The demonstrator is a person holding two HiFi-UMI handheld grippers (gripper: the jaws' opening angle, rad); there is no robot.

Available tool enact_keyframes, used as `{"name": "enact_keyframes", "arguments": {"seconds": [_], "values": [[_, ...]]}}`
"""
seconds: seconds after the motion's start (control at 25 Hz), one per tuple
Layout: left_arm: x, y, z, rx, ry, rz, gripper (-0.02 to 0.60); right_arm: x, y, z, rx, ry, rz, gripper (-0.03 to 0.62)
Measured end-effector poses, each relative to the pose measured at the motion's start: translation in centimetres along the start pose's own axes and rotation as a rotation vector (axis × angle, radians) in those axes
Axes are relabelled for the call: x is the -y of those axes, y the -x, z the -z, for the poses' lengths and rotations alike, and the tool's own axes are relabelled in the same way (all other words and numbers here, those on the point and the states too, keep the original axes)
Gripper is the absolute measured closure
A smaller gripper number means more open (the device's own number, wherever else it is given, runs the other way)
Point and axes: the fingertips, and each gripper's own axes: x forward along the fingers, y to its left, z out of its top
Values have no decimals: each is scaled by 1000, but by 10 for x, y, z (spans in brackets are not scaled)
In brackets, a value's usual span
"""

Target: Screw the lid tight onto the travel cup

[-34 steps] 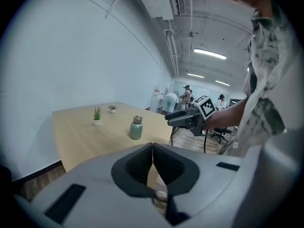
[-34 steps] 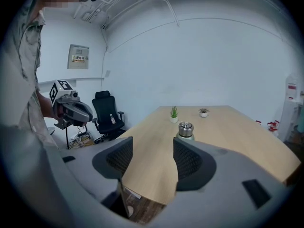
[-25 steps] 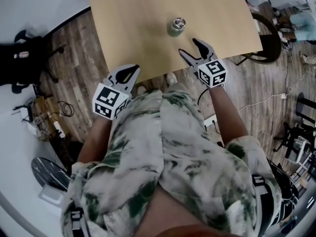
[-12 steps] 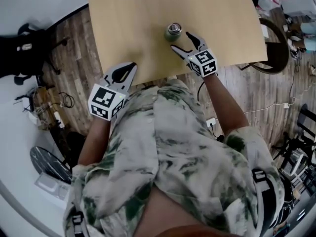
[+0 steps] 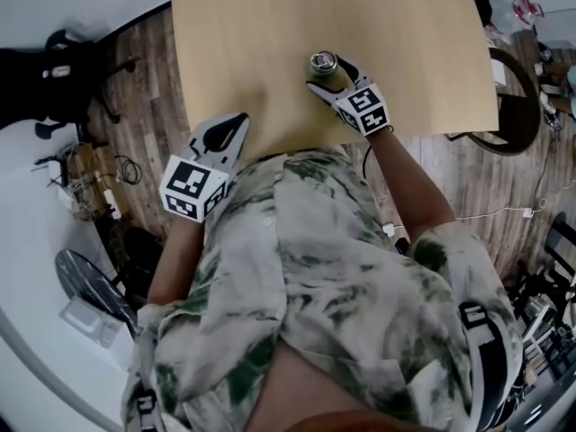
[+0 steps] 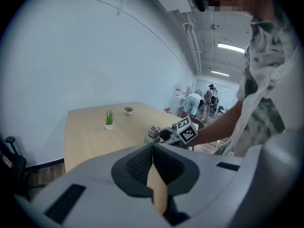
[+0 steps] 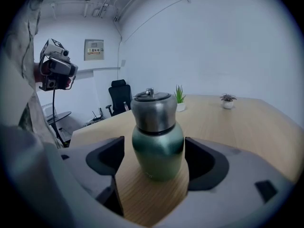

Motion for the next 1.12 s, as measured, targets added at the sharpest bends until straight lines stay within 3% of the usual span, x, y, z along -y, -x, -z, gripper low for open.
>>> {"name": "enact_keyframes", "arguments": {"seconds": [0.52,0.96,1.12], "values": [[-7,-2,-1,-25,18,-53,558,1,-33,0,-5,46,-60,201],[-4,-15,-4,-45,23,-37,558,2,-41,1,32,38,-92,191],[-6,-19,-4,-49,9,-35,558,2,-47,6,18,65,-66,187]]}}
